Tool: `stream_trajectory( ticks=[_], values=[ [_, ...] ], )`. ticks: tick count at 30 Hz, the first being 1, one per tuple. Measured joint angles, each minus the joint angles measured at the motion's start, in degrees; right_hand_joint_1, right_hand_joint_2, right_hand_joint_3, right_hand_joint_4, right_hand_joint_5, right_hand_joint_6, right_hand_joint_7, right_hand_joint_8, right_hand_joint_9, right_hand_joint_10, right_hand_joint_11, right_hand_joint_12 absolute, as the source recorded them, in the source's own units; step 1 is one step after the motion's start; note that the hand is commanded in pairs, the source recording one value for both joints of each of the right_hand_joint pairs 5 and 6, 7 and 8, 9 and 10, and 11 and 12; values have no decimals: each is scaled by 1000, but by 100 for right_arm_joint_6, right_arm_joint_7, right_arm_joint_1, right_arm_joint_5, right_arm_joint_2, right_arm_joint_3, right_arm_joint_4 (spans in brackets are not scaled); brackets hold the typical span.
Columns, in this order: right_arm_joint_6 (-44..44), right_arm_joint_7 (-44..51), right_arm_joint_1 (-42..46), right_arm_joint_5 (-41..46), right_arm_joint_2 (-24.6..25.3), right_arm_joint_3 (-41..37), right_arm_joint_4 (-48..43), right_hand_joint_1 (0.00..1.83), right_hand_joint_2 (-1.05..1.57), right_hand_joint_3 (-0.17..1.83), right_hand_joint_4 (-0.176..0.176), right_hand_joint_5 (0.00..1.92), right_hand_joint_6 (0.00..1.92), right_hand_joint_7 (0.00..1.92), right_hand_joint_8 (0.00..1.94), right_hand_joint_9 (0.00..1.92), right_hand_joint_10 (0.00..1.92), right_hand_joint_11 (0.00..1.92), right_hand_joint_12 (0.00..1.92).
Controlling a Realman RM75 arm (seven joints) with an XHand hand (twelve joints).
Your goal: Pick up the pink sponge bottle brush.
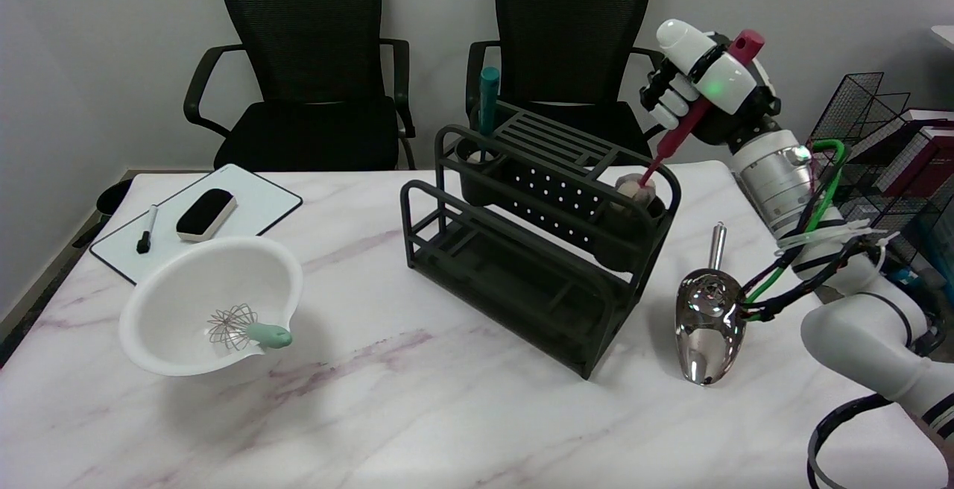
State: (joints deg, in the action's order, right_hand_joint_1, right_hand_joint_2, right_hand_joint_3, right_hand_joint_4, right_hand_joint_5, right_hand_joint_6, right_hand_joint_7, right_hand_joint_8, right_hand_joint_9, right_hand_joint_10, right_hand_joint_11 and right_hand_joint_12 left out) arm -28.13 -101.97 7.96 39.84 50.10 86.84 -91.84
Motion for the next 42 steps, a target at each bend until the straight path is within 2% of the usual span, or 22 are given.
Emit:
stream_trajectory(
  ticks=[16, 42],
  values=[
    [588, 6, 32, -193, -8, -522, -578, 990, 1571, 354, 0, 1920, 1920, 1920, 1920, 1920, 1920, 1920, 1920],
    [976, -25, -199, -241, -87, -984, -1235, 995, 1571, 415, 0, 1920, 1920, 1920, 1920, 1920, 1920, 1920, 1920]
  ],
)
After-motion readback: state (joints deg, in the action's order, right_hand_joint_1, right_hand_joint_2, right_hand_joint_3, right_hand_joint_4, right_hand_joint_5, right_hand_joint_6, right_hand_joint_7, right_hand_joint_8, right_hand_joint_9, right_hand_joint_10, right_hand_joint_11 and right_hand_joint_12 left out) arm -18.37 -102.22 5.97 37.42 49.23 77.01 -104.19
